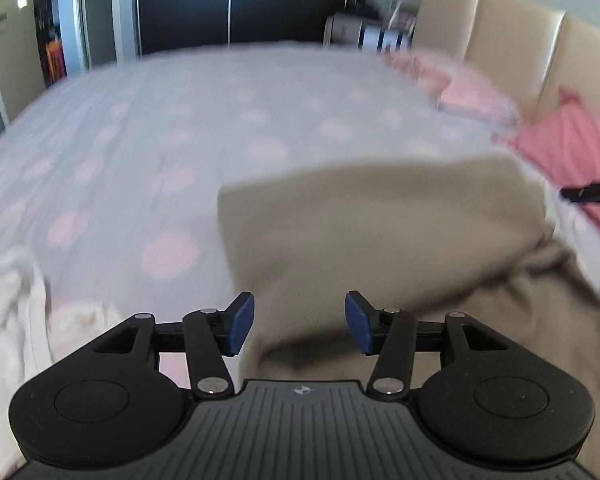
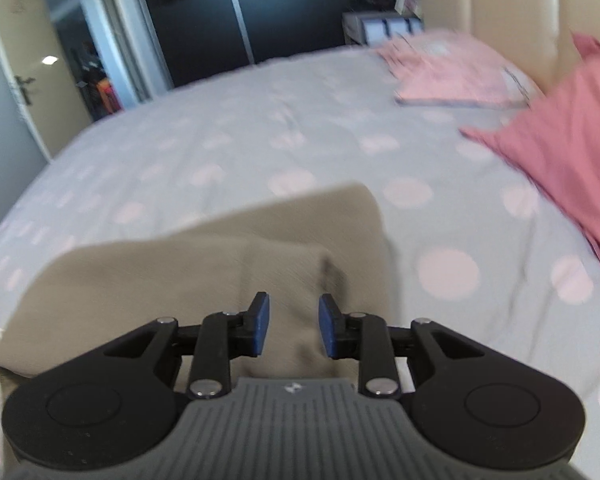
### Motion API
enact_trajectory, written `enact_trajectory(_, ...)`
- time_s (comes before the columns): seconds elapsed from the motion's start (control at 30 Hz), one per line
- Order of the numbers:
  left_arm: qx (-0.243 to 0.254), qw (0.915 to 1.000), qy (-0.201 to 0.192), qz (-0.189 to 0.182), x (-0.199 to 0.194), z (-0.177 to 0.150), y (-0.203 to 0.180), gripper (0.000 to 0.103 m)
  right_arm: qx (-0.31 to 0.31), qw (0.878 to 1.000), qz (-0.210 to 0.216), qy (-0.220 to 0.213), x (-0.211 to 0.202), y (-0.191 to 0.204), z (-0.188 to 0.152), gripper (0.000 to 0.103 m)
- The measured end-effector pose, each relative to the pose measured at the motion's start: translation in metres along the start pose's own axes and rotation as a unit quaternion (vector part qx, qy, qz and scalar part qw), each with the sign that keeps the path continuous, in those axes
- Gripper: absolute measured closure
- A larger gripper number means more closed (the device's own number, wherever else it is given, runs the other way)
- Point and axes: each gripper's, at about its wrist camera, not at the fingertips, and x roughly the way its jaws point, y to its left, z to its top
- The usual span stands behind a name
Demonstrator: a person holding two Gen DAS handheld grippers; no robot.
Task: Fold clothes
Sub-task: 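Open both tools and release the hoodie fabric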
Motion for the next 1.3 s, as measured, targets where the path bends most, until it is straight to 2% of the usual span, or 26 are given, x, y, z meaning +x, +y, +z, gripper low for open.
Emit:
enact_trajectory(0.07, -0.006, 0.9997, -0.022, 0.001, 0.003, 0.009, -0.003, 0.057, -0.015, 1.000, 0.013, -0.014, 0.003, 0.013, 0.003, 0.072)
enact_trajectory(0.17, -0.030, 0.9991, -0.030, -0.004, 0.021, 0.020, -0.002, 0.062, -0.023, 1.000, 0.014, -0.015, 0.016, 0.026, 0.004, 0.072)
enact_trajectory(0.3, -0.040, 0.9991, 0.004, 0.008, 0.063, 0.013, -0.006, 0.071, -0.029, 1.000, -0.008, 0.004, 0.048, 0.032, -0.005, 0.073)
enact_trajectory(0.43, -0.024, 0.9984, 0.046, 0.024, 0.100, -0.005, -0.015, 0.072, -0.045, 0.998, -0.033, 0.024, 0.078, 0.026, -0.020, 0.073)
enact_trajectory(0.73, -0.037, 0.9971, 0.063, 0.020, 0.121, -0.010, -0.008, 0.067, -0.041, 0.998, -0.030, 0.049, 0.114, 0.016, -0.027, 0.071)
enact_trajectory(0.9, -0.019, 0.9976, 0.059, 0.030, 0.110, -0.004, -0.013, 0.067, -0.053, 0.997, -0.031, 0.049, 0.105, 0.021, -0.022, 0.071)
enact_trajectory(0.97, 0.004, 0.9982, 0.048, 0.035, 0.097, -0.004, -0.018, 0.067, -0.056, 0.997, -0.021, 0.040, 0.090, 0.023, -0.015, 0.066)
enact_trajectory(1.07, 0.035, 0.9985, 0.035, 0.025, 0.074, -0.004, -0.026, 0.067, -0.060, 0.998, 0.006, 0.020, 0.062, 0.027, -0.006, 0.059)
enact_trajectory(1.13, 0.055, 0.9980, 0.026, 0.018, 0.055, -0.005, -0.034, 0.067, -0.077, 0.997, 0.022, 0.015, 0.043, 0.034, -0.004, 0.059)
enact_trajectory(1.3, 0.084, 0.9963, 0.012, -0.009, 0.010, -0.014, -0.054, 0.062, -0.130, 0.990, 0.050, 0.021, -0.005, 0.055, -0.018, 0.054)
